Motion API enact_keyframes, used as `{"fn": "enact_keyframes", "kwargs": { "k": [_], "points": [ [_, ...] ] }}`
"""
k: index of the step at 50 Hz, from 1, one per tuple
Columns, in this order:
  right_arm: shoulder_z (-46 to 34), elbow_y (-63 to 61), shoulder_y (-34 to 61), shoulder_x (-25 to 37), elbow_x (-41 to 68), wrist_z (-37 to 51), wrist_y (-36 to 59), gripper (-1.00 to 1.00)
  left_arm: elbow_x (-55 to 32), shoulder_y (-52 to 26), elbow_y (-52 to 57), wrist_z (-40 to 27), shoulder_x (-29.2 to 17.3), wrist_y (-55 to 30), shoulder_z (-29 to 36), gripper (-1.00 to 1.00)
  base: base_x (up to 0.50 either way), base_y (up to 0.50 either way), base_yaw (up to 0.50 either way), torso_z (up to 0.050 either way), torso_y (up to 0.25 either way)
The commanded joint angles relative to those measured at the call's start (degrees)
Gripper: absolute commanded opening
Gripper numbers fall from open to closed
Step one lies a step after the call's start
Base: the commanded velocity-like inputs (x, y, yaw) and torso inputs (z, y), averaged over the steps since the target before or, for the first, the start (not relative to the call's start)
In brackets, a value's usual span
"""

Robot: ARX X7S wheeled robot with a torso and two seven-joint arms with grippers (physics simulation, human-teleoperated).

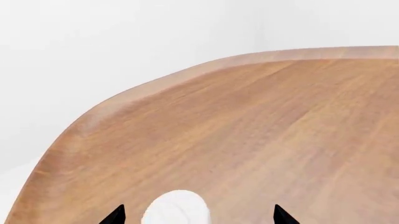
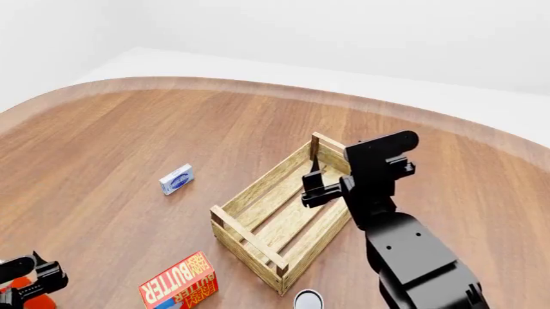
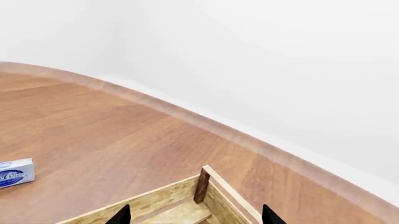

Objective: Pick up the ketchup, and put it in the wooden tray.

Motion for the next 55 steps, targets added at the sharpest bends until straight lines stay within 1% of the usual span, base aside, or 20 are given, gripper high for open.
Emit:
{"fn": "enact_keyframes", "kwargs": {
  "k": [1, 14, 23, 29, 34, 42, 43, 55],
  "points": [
    [-0.48, 0.24, 0.31, -0.09, 0.04, 0.26, 0.17, 1.00, -0.47, -0.61, -2.90, 1.12, -0.18, -1.38, 0.59, 1.00, 0.00, 0.00, 0.00, 0.000, 0.000],
    [-0.71, 0.94, 0.35, -0.10, 0.20, 0.39, -0.40, 1.00, -1.06, -1.54, -4.88, 0.89, -0.39, -2.35, 0.21, 1.00, 0.00, 0.00, 0.00, 0.000, 0.000],
    [-0.72, 0.68, 0.20, 0.07, 0.35, 0.70, -0.28, 1.00, -0.26, -3.31, -8.61, -0.32, -0.51, -0.20, -0.04, 1.00, 0.00, 0.00, 0.00, 0.000, 0.000],
    [-0.70, 0.32, 0.19, 0.18, 0.46, 0.99, 0.00, 1.00, 0.67, -6.23, -12.72, -1.08, -0.65, 1.92, 0.33, 1.00, 0.00, 0.00, 0.00, 0.000, 0.000],
    [-0.31, -1.04, -0.18, 0.58, 0.72, 1.46, 0.81, 1.00, 1.72, -10.62, -19.58, -1.05, -0.80, 4.47, 1.26, 1.00, 0.00, 0.00, 0.00, 0.000, 0.000],
    [0.11, -1.74, -0.81, 0.86, 0.98, 1.99, 0.93, 1.00, 2.00, -13.48, -22.96, -0.50, -0.66, 5.42, 1.97, 1.00, 0.00, 0.00, 0.00, 0.000, 0.000],
    [0.12, -1.80, -0.83, 0.87, 1.01, 2.02, 0.95, 1.00, 1.98, -13.62, -23.04, -0.49, -0.64, 5.52, 1.97, -1.00, 0.00, 0.00, 0.00, 0.000, 0.000],
    [0.48, -2.03, -1.05, 1.06, 1.32, 2.40, 0.70, 1.00, 1.42, -13.43, -21.64, 0.38, -0.49, 5.00, 2.08, -1.00, 0.00, 0.00, 0.00, 0.000, 0.000]
  ]
}}
